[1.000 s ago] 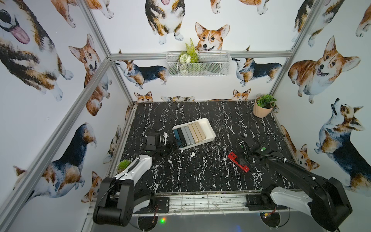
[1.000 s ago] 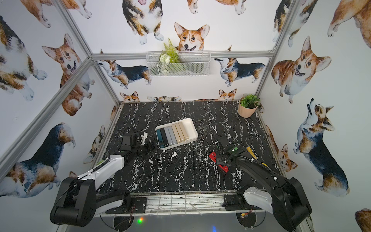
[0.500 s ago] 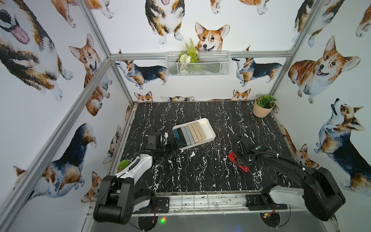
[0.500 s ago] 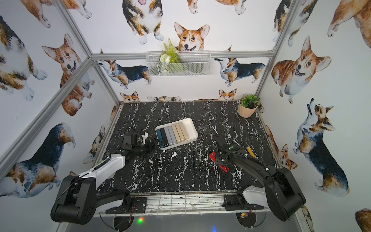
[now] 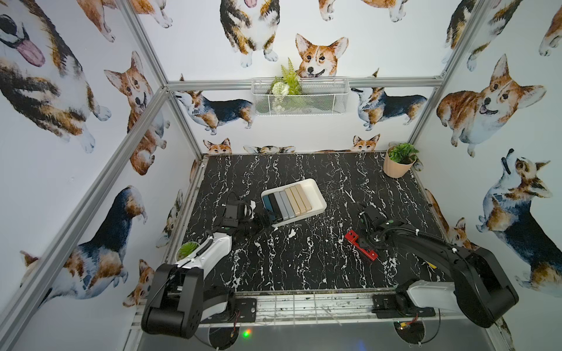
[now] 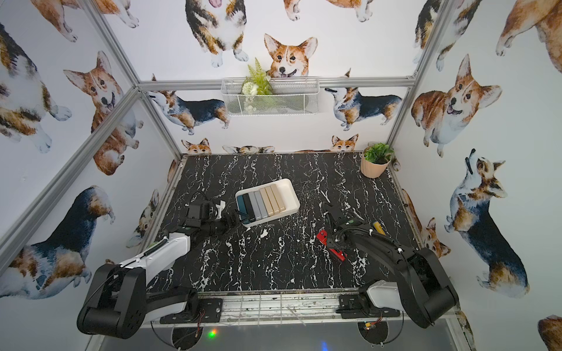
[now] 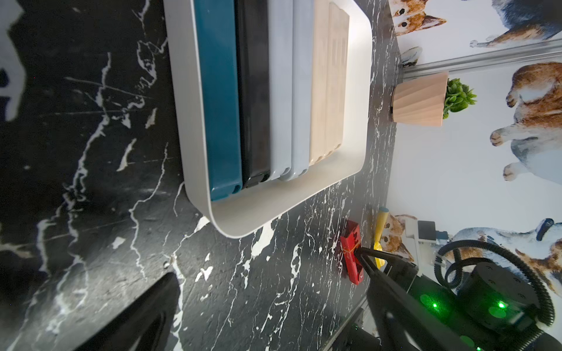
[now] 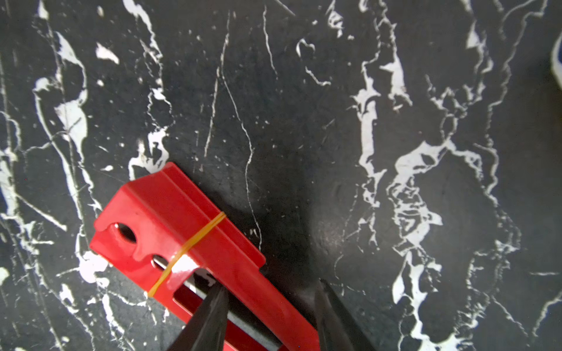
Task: Put the pruning pliers into the storage box
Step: Pick up the pruning pliers from the center of the board.
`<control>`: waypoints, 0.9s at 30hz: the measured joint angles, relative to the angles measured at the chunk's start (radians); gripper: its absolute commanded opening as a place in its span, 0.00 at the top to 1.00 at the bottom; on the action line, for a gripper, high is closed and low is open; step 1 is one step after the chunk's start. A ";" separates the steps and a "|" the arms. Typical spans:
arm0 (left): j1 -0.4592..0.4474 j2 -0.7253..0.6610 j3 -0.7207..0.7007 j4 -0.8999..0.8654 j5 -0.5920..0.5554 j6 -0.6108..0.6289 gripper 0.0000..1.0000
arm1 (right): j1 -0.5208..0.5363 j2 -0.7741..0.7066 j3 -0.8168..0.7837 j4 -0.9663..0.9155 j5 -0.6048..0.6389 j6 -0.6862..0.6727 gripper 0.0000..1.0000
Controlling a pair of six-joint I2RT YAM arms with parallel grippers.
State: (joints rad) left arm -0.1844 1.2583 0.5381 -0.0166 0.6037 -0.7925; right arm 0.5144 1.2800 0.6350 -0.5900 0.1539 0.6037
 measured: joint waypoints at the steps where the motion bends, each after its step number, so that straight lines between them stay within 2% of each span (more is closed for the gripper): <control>1: 0.000 0.000 0.000 0.001 0.000 0.000 0.00 | 0.000 0.000 -0.001 0.003 -0.003 0.000 0.54; 17: -0.006 0.000 -0.003 0.004 -0.005 -0.003 0.00 | 0.000 0.017 -0.007 0.035 -0.035 -0.003 0.65; 23: -0.006 0.000 -0.005 0.005 -0.005 -0.004 0.00 | 0.000 0.029 -0.007 0.039 -0.050 -0.003 0.72; 27: -0.006 0.000 -0.006 0.005 -0.005 -0.004 0.00 | 0.000 0.037 -0.007 0.047 -0.051 -0.004 0.81</control>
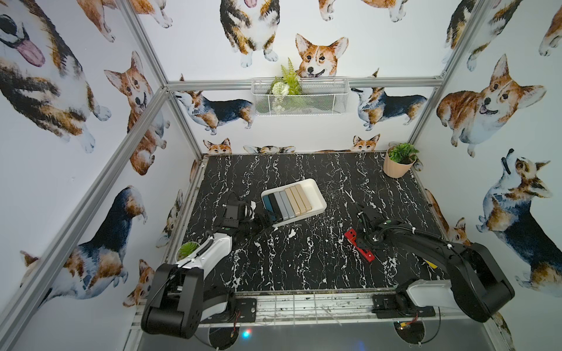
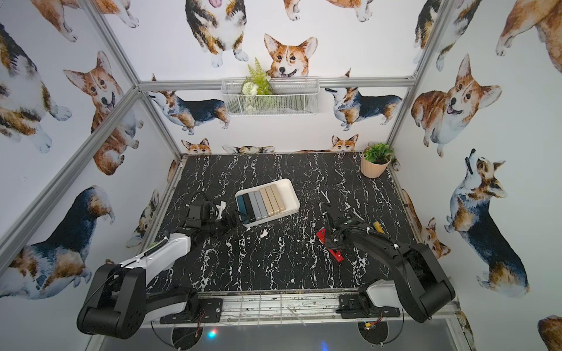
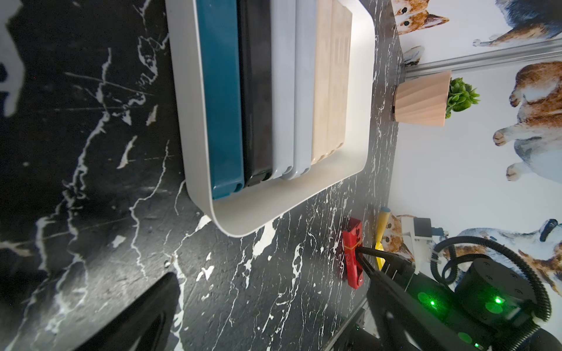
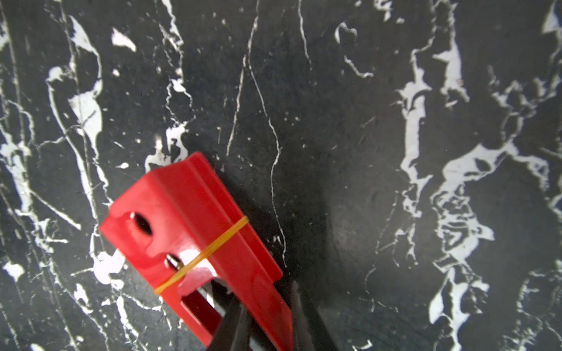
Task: Put the pruning pliers into the storage box
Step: Pick up the pruning pliers from the center of the board.
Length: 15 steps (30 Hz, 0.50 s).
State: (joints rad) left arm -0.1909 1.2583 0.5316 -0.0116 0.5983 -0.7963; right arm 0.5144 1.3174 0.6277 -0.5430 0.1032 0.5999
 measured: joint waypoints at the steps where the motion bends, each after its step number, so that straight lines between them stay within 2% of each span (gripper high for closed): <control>1: 0.000 0.000 0.000 0.000 -0.001 0.000 0.00 | 0.000 0.002 0.000 0.002 -0.002 0.000 0.83; 9: -0.002 0.003 -0.001 0.000 -0.002 0.000 0.00 | 0.000 0.010 0.001 0.016 -0.024 -0.001 0.96; 15: -0.006 0.007 -0.002 0.002 -0.003 0.000 0.00 | 0.000 0.019 0.007 0.018 -0.025 -0.003 1.00</control>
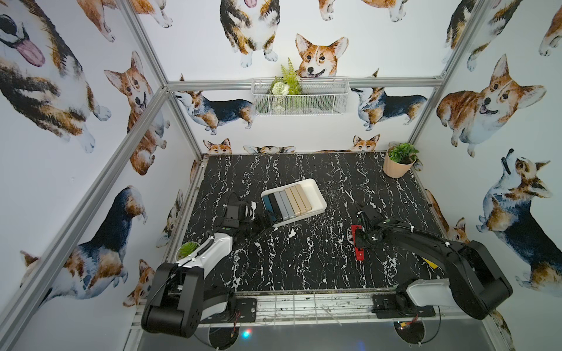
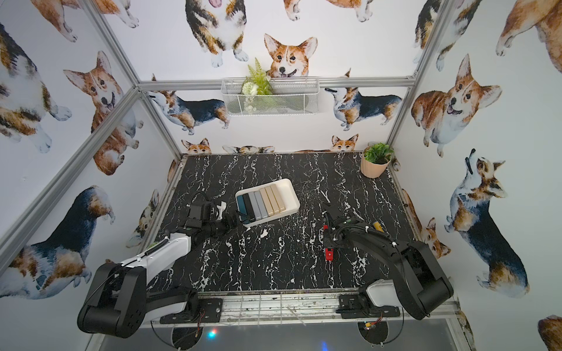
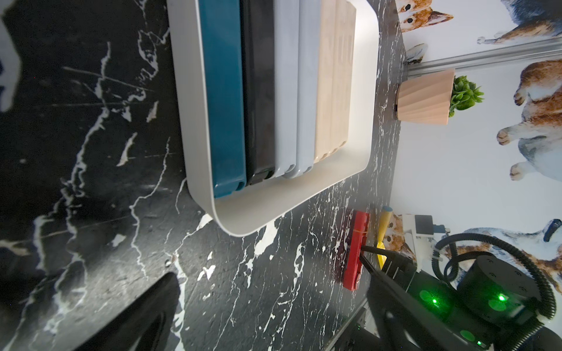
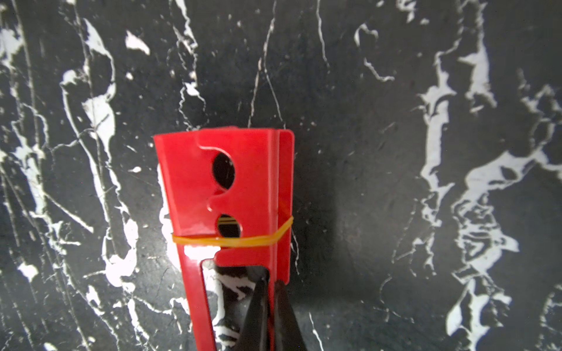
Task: Put the pruning pliers into the storage box
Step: Pick up the pruning pliers from the center of the board.
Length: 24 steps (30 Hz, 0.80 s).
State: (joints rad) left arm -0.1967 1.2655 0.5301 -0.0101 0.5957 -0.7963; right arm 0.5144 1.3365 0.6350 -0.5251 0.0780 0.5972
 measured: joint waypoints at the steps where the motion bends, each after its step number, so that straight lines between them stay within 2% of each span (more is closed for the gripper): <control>1: 0.000 0.001 -0.001 0.003 0.000 0.000 0.00 | 0.000 0.001 0.001 0.000 0.000 0.000 1.00; 8: 0.000 -0.004 0.000 0.006 0.000 0.000 0.00 | -0.004 -0.004 0.029 -0.012 -0.008 -0.019 1.00; 24: 0.000 -0.010 0.018 0.013 0.002 0.000 0.00 | -0.004 0.043 0.255 -0.093 -0.004 -0.094 1.00</control>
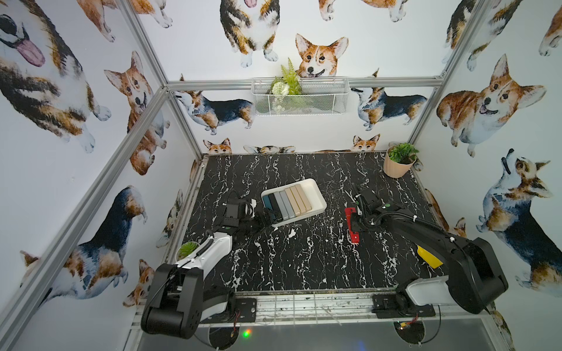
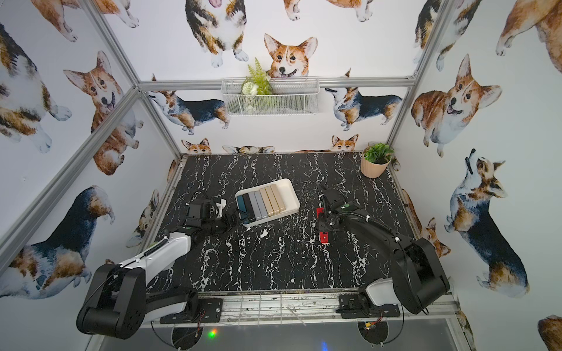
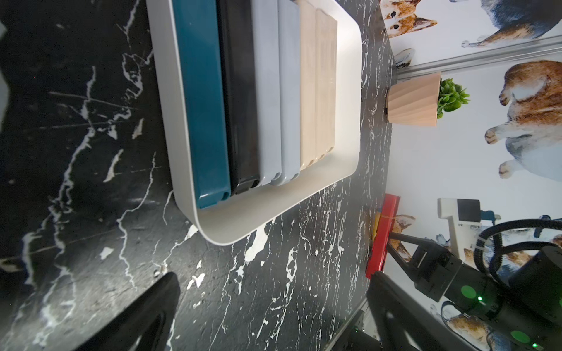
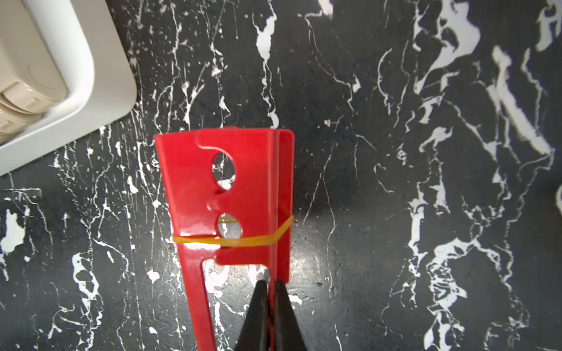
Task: Put the pruning pliers into the storage box
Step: Pick up the pruning pliers from the center of the board, then place the pruning pliers in the storage box.
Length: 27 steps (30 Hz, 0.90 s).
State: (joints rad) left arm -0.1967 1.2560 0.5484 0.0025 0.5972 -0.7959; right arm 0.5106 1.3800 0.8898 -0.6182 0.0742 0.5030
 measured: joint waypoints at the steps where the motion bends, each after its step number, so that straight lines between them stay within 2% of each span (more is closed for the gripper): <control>1: 0.000 0.000 0.003 0.000 0.000 0.000 0.00 | 0.000 0.006 0.011 -0.002 0.000 -0.006 1.00; 27: 0.000 0.035 0.067 -0.008 -0.006 0.015 0.00 | 0.000 0.231 0.300 -0.010 -0.075 -0.145 1.00</control>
State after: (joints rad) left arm -0.1967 1.2915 0.6155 -0.0051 0.5915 -0.7811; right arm 0.5106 1.6112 1.1896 -0.6285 -0.0006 0.3576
